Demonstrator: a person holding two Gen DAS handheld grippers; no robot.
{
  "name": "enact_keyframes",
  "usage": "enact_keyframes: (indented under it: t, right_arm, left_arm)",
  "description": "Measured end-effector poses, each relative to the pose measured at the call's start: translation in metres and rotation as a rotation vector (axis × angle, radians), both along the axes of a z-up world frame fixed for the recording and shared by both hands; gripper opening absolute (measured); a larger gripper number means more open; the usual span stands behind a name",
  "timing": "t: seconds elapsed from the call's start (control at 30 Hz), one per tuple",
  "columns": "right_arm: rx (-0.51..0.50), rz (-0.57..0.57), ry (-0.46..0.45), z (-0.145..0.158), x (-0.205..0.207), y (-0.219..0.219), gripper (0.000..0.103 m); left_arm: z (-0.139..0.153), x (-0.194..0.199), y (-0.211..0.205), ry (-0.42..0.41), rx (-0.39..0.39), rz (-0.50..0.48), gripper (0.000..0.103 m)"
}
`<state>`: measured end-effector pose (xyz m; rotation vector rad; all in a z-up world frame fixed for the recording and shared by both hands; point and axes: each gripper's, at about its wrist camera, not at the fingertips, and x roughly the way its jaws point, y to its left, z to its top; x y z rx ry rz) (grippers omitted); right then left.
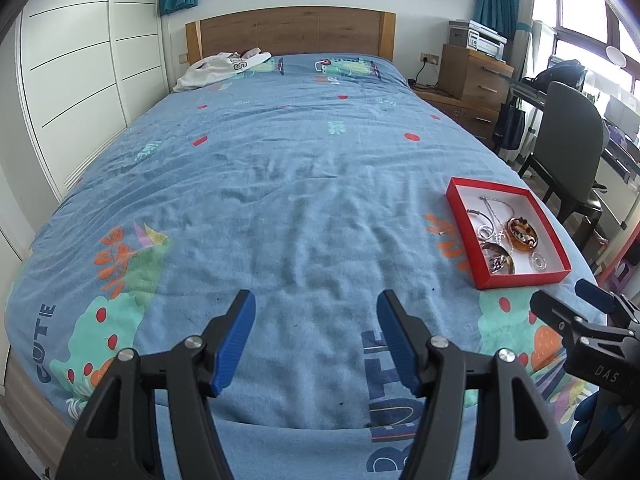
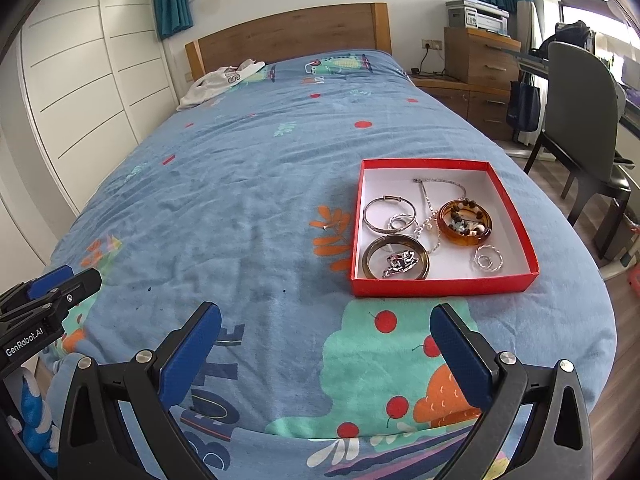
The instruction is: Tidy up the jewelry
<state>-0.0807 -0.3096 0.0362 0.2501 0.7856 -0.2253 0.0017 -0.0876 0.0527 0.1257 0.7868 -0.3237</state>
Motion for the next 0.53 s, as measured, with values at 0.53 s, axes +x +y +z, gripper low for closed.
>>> enact_keyframes:
  t: [0.53]
  right_arm:
    - [-0.003,-0.001,0.012,-0.0044,0.0002,-0.0005,0.102]
  left_arm:
    - [-0.0042,-0.0007,-0.0018,0.006,0.001,-0.003,0.061]
